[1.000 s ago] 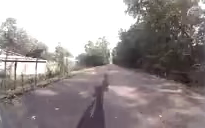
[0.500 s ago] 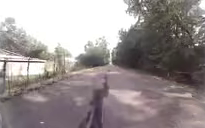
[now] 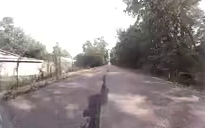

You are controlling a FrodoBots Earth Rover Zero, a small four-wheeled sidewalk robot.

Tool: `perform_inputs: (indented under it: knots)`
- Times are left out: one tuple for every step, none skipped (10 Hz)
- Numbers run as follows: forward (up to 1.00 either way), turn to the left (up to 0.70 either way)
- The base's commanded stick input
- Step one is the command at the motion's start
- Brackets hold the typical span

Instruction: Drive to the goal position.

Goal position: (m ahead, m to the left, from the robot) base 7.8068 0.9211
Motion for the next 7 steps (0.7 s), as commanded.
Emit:
perform_inputs:
  knots:
    - [0.70,0.00]
    - [0.70,0.00]
    - [0.70,0.00]
    - [0.70,0.00]
    - [0.70,0.00]
    - [0.70,0.00]
    - [0.70,0.00]
